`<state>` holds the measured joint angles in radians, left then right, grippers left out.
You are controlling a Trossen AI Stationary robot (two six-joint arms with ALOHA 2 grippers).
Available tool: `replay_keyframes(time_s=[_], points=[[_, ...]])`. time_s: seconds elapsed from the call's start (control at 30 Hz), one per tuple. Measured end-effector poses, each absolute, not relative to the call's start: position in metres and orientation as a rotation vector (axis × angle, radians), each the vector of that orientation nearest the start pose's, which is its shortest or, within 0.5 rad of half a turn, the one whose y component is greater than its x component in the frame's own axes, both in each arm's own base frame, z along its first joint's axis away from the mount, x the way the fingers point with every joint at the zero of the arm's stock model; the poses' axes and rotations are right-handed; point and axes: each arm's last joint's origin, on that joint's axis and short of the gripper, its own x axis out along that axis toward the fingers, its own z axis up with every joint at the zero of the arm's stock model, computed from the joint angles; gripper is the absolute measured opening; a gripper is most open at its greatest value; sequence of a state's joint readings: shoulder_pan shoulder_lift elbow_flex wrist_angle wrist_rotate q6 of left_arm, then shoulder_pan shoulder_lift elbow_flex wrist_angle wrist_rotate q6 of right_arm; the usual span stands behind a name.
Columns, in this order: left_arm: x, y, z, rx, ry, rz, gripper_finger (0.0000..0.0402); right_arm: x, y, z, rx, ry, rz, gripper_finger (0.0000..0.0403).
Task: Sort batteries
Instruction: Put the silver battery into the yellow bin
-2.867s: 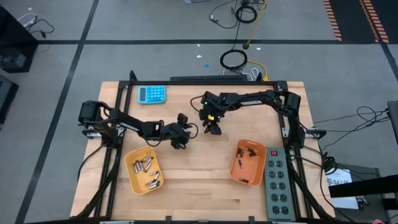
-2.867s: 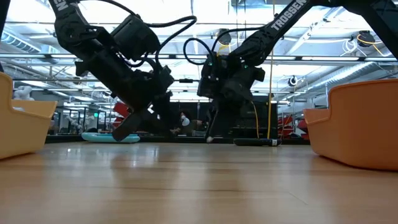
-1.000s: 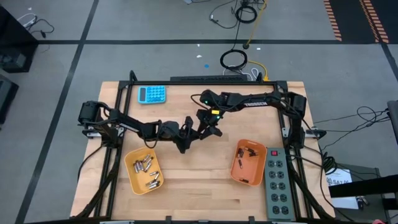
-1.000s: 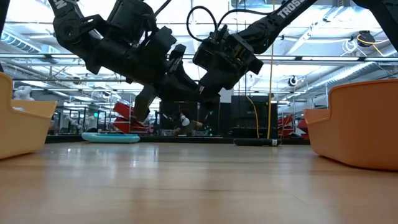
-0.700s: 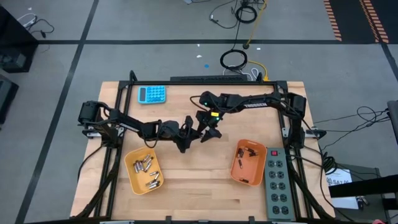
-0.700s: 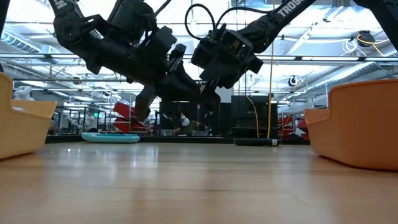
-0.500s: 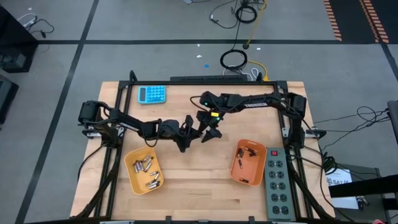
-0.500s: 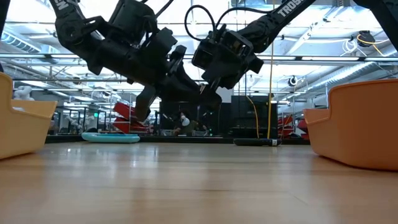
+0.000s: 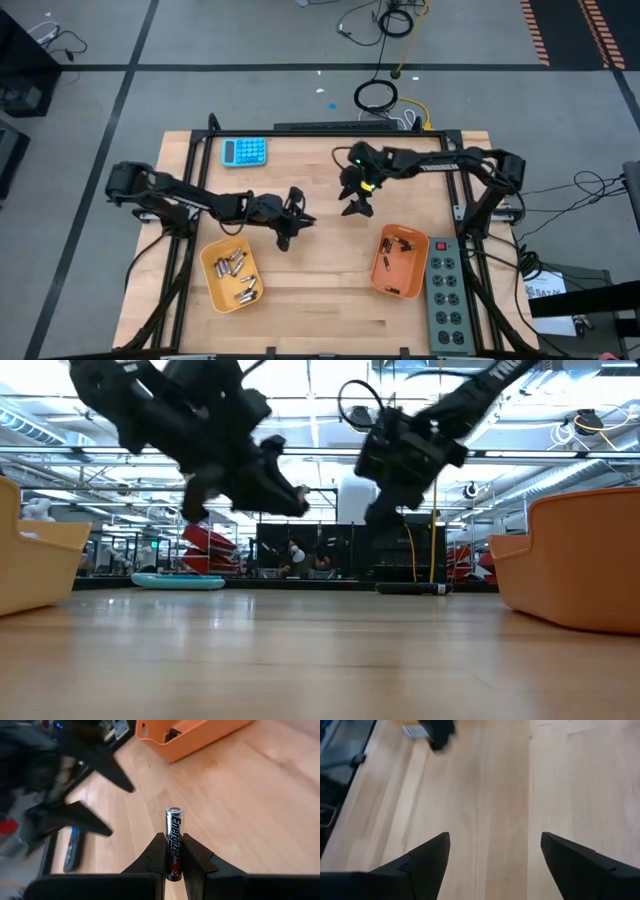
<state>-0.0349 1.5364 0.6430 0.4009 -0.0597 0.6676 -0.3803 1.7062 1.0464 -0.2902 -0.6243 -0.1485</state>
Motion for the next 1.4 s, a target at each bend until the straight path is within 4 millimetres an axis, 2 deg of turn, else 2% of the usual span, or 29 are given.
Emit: replay_keyframes(time_s=[0.17,0.27,0.47,0.6,0.7,0.77,1.0,1.4], points=[[0.276,-0.015,0.189,0.513,0.533,-0.146,0.0037,0.308,-0.100,0.163,0.342,0.756,0.123,0.0303],[0.264,-0.017,0.199,0.357,0.561,-0.182,0.0037,0.306,-0.089,0.153,0.274,0.761,0.050,0.0303],[0.251,-0.021,0.215,0.042,0.714,-0.251,0.0037,0.314,-0.077,0.156,0.182,0.666,0.046,0.0303],[0.246,-0.030,0.222,-0.213,0.831,-0.379,0.0037,0.318,-0.077,0.160,0.143,0.617,0.051,0.0303],[0.239,-0.037,0.220,-0.490,0.965,-0.496,0.0037,0.319,-0.080,0.163,0.099,0.587,-0.007,0.0300],[0.232,-0.043,0.217,-0.600,1.072,-0.498,0.0037,0.321,-0.081,0.165,0.069,0.563,-0.038,0.0299],[0.206,-0.053,0.204,-0.737,1.422,-0.288,0.0037,0.323,-0.080,0.168,0.029,0.528,-0.031,0.0299],[0.201,-0.060,0.203,-0.787,1.491,-0.208,0.0037,0.322,-0.080,0.167,0.006,0.546,-0.016,0.0299]])
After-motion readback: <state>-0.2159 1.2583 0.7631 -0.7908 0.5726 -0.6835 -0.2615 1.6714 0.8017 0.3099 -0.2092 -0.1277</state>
